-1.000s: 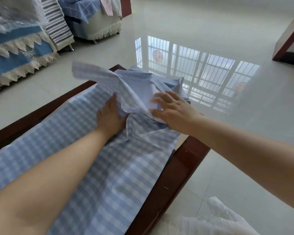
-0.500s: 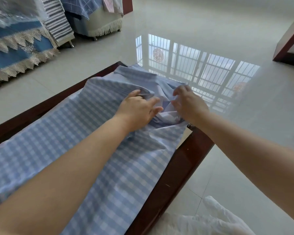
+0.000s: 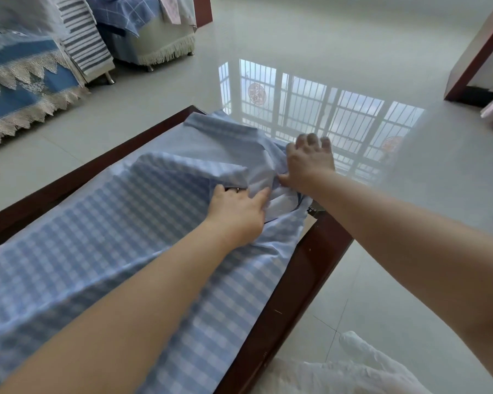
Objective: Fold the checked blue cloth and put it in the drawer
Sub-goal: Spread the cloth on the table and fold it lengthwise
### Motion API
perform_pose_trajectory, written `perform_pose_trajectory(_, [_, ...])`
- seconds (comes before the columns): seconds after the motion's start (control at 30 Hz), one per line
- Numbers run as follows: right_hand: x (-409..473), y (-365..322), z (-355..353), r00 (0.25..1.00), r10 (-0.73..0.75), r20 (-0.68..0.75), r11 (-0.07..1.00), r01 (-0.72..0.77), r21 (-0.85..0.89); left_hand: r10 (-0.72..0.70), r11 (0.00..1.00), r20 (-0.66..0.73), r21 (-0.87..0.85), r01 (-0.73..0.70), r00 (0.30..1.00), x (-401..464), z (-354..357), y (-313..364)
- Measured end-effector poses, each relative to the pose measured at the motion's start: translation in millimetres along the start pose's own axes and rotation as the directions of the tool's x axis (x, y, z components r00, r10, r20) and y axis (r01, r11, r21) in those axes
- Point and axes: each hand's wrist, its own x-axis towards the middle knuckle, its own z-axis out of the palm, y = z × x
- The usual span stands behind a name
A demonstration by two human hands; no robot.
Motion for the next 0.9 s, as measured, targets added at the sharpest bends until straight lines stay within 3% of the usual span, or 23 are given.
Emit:
perform_pose_trajectory(0.13, [8,-15,8,1.000,0.025,-0.010,0.986,-0.023,0.166,-0.057,0.954,0.044,-0.291,0.068,0.997,2,15,-5])
perform_pose_trajectory(0.27, [5,-24,10,0.976,0.063,-0.207,0.970,-0.011,0.242,-0.157,0.767,0.055,-0.622,0.157,0.986,4,17,-12])
perform_pose_trajectory(0.33, [5,-21,3,0.932,0.128,-0.338,0.929,0.006,0.369,-0.209,0.661,0.056,-0.727,0.183,0.976,3,19,-13])
perform_pose_trajectory(0.4, [6,-21,-12,0.886,0.261,-0.383,0.802,0.022,0.597,-0.254,0.571,0.042,-0.800,0.185,0.966,2,23,-13])
perform_pose_trajectory(0.43, [9,-22,-21,0.871,0.359,-0.336,0.685,-0.001,0.728,-0.273,0.536,0.030,-0.825,0.178,0.961,1,25,-12])
perform_pose_trajectory(0.53, [24,-24,-45,0.868,0.497,0.006,0.241,-0.145,0.960,-0.323,0.448,-0.012,-0.883,0.141,0.946,-5,31,-9])
perform_pose_trajectory(0.57, [28,-25,-49,0.872,0.487,0.046,0.221,-0.174,0.959,-0.335,0.431,-0.022,-0.893,0.132,0.942,-6,31,-8])
perform_pose_trajectory(0.67, [33,-25,-56,0.896,0.438,-0.073,0.399,-0.121,0.909,-0.357,0.420,-0.039,-0.899,0.124,0.933,-7,33,-7])
perform_pose_trajectory(0.73, [33,-24,-62,0.916,0.319,-0.243,0.552,0.029,0.834,-0.355,0.429,-0.051,-0.896,0.115,0.933,-7,35,-7])
perform_pose_trajectory(0.8, [29,-28,-74,0.936,0.049,-0.350,0.663,0.231,0.712,-0.345,0.451,-0.072,-0.887,0.098,0.936,-6,35,-6])
perform_pose_trajectory(0.83, [27,-31,-81,0.935,-0.124,-0.332,0.698,0.320,0.640,-0.340,0.462,-0.083,-0.882,0.090,0.937,-7,35,-6])
perform_pose_trajectory(0.9, [24,-32,-98,0.901,-0.413,-0.133,0.764,0.422,0.488,-0.336,0.483,-0.114,-0.873,0.067,0.935,-7,37,-5])
